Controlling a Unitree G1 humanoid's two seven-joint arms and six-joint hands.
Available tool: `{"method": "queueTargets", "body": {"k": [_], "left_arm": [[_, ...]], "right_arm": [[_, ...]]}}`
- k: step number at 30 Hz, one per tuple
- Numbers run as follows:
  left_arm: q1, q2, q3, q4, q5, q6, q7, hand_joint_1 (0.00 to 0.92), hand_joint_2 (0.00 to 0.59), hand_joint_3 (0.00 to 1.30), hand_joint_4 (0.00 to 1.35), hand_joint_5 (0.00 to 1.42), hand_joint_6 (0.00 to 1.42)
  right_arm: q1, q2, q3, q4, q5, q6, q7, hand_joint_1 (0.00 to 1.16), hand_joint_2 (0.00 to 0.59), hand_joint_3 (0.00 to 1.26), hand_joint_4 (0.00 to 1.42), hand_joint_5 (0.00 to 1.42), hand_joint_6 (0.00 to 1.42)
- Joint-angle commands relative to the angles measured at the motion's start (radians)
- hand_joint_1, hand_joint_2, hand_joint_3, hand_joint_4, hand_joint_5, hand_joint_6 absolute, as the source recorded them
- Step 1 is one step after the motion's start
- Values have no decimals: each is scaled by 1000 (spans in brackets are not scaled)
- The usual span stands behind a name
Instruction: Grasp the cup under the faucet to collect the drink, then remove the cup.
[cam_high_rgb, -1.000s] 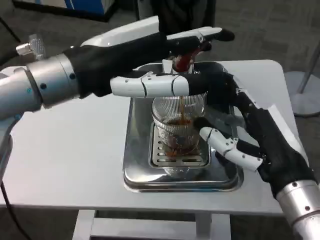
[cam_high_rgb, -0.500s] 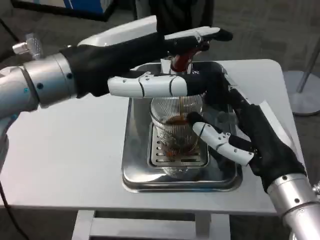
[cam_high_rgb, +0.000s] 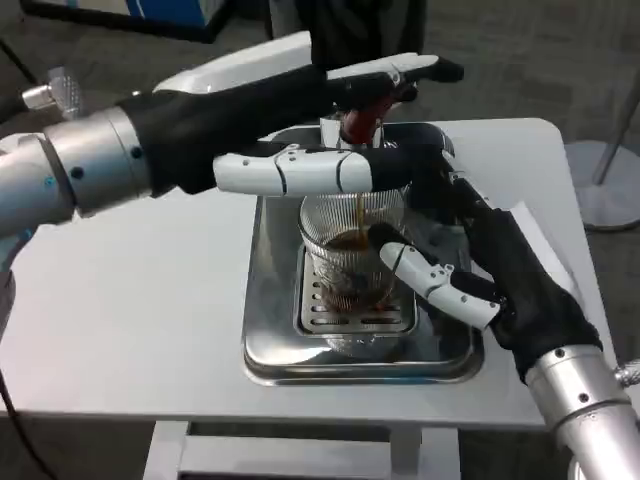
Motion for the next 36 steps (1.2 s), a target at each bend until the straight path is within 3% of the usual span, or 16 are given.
{"method": "queueTargets", "body": {"k": [1,36], "left_arm": [[35,23,-11,-13,-11,-9,-45,0,177,71,0,70,204],[44,40,-4,10,-24,-29,-47,0,178,71,0,64,204]], "right_arm": [[-16,14,8,18,4,-24,-16,512,272,74,96,108,267],[-78,54,27,98,8,-22,-40,499,286,93,96,111,271]]}}
